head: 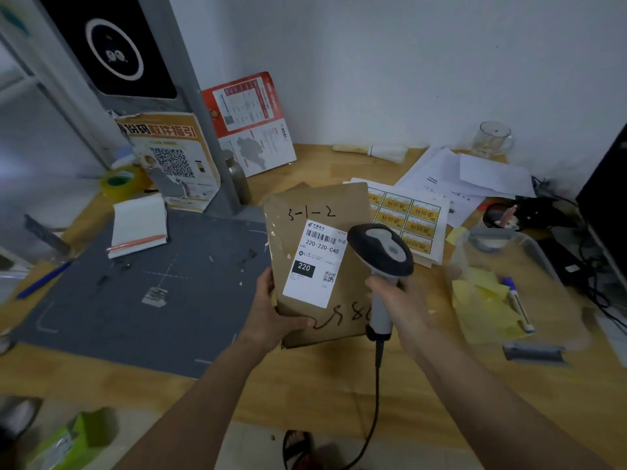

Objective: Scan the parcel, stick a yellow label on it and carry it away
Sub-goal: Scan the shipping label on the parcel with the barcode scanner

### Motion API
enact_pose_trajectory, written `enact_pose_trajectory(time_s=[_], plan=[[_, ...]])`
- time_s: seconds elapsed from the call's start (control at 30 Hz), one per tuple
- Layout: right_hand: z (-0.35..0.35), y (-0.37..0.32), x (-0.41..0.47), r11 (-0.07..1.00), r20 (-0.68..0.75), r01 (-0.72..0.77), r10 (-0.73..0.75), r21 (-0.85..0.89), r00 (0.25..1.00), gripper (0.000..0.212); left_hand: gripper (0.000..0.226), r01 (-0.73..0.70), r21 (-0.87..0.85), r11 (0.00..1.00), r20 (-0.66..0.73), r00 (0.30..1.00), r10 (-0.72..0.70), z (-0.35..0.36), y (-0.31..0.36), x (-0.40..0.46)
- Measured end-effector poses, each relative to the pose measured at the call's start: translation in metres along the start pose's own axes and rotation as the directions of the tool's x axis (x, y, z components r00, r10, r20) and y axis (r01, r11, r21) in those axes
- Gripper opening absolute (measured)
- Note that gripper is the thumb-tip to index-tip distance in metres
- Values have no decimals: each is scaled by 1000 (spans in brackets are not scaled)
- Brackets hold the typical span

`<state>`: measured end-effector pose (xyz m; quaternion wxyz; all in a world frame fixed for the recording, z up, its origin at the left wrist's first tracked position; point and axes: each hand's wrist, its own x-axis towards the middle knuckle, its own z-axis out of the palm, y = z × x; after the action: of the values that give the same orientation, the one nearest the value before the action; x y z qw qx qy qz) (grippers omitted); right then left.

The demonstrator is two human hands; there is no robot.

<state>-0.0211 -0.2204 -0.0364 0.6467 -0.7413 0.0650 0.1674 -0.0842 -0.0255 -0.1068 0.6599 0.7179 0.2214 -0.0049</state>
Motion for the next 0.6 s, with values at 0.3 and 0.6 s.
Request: enact_pose_trajectory(time_s=[0.3,0.6], plan=[[11,-14,-54,993,33,40,-44,114,998,33,110,-31,65,997,13,999,30,-1,6,4],[6,-23,-72,971,18,-31,28,236,999,32,114,-20,95,995,5,1000,20,-2,8,9]])
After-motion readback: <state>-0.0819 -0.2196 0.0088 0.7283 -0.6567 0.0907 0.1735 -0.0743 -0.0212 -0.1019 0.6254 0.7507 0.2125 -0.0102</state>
